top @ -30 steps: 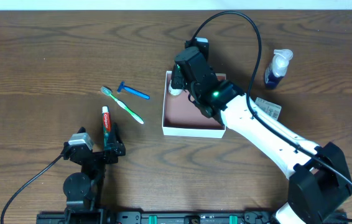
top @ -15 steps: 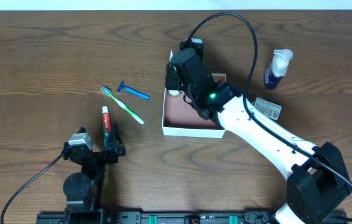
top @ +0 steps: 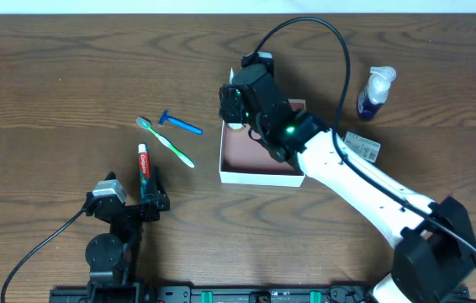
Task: Pack container
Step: 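Carry the tube into the box and stand it upright, release, then move the right gripper to the blue soap pump bottle and grasp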
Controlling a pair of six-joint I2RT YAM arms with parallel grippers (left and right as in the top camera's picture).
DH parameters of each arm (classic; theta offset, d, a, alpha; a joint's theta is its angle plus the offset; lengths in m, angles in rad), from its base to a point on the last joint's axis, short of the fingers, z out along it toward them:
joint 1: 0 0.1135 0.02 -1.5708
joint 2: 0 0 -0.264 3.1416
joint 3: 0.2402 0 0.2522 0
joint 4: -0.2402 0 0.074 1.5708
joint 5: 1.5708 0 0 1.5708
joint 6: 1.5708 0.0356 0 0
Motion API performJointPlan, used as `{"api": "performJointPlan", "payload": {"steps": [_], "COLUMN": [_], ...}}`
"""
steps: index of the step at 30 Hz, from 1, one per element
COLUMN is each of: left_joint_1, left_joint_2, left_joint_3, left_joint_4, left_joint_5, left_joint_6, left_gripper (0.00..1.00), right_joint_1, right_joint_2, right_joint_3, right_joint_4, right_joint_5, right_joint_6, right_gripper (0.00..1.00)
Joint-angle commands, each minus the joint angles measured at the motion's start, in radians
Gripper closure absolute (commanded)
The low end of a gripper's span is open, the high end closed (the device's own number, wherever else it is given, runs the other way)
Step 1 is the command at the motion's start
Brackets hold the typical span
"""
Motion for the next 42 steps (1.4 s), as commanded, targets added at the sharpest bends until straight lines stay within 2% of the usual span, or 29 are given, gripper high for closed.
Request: {"api": "performJointPlan", "payload": {"steps": [1,5,10,18,29,37,42], "left_joint_1": [0.002,0.002,0.002,0.002,0.002,0.002,0.002], "left_joint_2": [-0.005,-0.005,-0.005,-0.005,-0.005,-0.005,-0.005], "left_joint_3": [-0.017,-0.017,-0.017,-0.017,-0.017,-0.017,-0.017], "left_joint_4": [-0.035,-0.035,-0.035,-0.035,-0.035,-0.035,-0.035], "left_joint_5": [0.007,0.007,0.007,0.007,0.007,0.007,0.007], "left_joint_6": [0.013,0.013,0.013,0.013,0.013,0.013,0.013], "left_gripper": [0.02,0.02,0.02,0.02,0.02,0.02,0.02], "right_joint_1": [0.006,-0.015,-0.108,-0.371,-0.547,-0.581,-0.61], "right_joint_2": [-0.127,-0.24,-0.367,-0.371,-0.239,-0.124,-0.084], "right_joint_3": [0.035,0.035,0.035,0.034,0.032,0.032,0.032], "right_joint_4": [-0.025,-0.112,-0.341,-0.582,-0.611,-0.525,-0.444], "right_joint_5": [0.013,0.087,0.241,0.287,0.265,0.258,0.169], "right_joint_6": [-0.058,-0.104,-0.111,-0.14,-0.294,-0.479,-0.627], "right_gripper": [0.37,0.33,0.28,0.26,0.26,0.26,0.26]}}
